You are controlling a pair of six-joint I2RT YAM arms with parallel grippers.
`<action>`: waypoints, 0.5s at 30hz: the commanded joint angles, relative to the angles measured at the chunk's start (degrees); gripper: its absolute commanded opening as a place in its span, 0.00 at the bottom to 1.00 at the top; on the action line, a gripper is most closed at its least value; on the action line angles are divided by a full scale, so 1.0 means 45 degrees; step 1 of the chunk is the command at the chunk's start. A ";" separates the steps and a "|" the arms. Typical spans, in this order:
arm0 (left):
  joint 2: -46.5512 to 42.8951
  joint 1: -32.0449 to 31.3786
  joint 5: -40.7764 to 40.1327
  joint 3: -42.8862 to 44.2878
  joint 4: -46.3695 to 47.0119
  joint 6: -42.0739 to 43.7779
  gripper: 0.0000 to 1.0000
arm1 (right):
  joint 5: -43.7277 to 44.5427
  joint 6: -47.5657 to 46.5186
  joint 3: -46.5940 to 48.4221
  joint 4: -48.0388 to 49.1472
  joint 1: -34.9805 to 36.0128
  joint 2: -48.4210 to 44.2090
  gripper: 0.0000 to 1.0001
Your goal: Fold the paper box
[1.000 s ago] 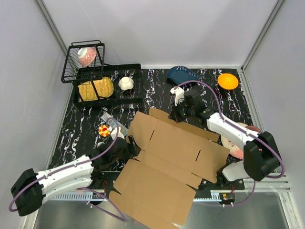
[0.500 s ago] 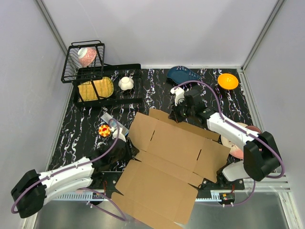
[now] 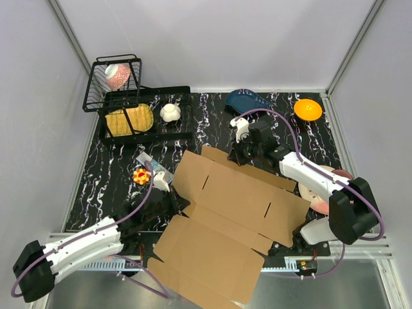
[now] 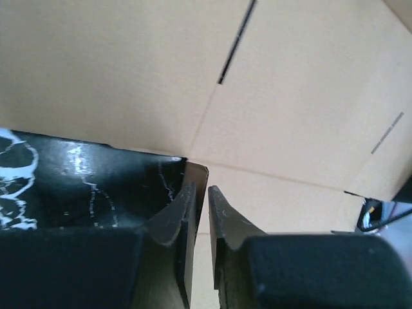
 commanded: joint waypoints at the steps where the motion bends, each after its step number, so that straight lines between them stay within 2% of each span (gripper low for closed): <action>1: -0.0211 -0.0130 0.1538 0.0090 0.1284 0.0210 0.11 | 0.0055 0.0398 0.0091 0.0742 0.0074 -0.0327 0.00; 5: 0.0625 -0.0344 0.1618 0.0674 0.1304 0.0757 0.03 | 0.0055 0.0378 0.0130 0.0742 0.0074 -0.0268 0.00; 15: 0.4396 -0.2668 0.0329 0.2180 0.1869 0.1345 0.00 | 0.0074 0.0359 0.0130 0.0664 0.0074 -0.0209 0.00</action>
